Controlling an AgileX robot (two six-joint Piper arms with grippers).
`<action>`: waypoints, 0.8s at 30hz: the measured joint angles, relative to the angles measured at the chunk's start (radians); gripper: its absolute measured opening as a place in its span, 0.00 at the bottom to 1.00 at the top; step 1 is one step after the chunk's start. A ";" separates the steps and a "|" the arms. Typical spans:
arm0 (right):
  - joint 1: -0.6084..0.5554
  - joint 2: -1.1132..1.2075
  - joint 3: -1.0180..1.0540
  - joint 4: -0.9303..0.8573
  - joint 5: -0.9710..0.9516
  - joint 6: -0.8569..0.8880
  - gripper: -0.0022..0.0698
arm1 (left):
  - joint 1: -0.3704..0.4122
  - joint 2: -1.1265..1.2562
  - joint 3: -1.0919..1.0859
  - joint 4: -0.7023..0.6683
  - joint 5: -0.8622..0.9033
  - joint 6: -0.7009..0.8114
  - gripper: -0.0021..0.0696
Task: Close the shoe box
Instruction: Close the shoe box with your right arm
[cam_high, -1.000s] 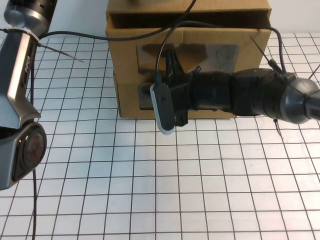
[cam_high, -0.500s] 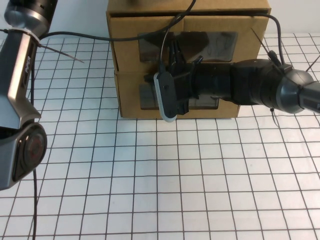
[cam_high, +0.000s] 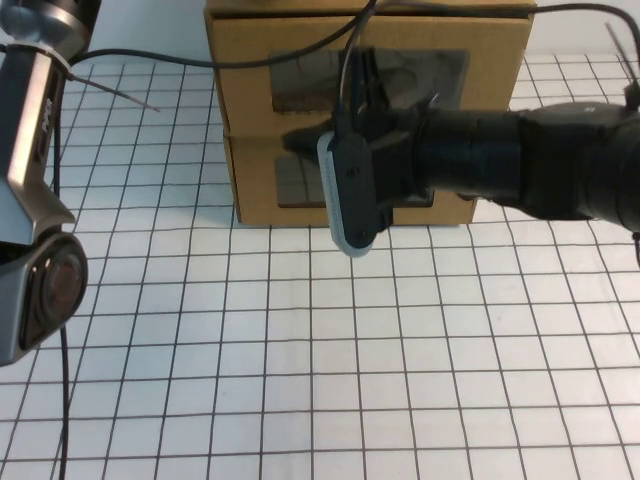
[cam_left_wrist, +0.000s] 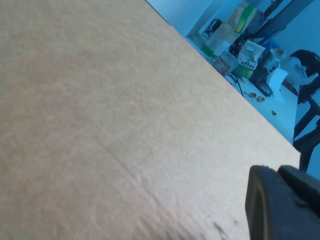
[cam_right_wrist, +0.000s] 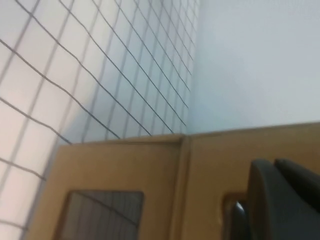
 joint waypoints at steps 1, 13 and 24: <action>0.000 -0.007 0.000 0.000 -0.018 0.000 0.01 | 0.000 0.000 0.000 0.000 0.000 0.000 0.03; -0.108 0.158 -0.275 0.000 -0.094 0.000 0.01 | 0.002 0.000 0.000 -0.011 -0.009 0.001 0.03; -0.122 0.122 -0.238 -0.003 -0.013 0.000 0.01 | 0.004 0.000 0.000 -0.011 -0.003 0.001 0.03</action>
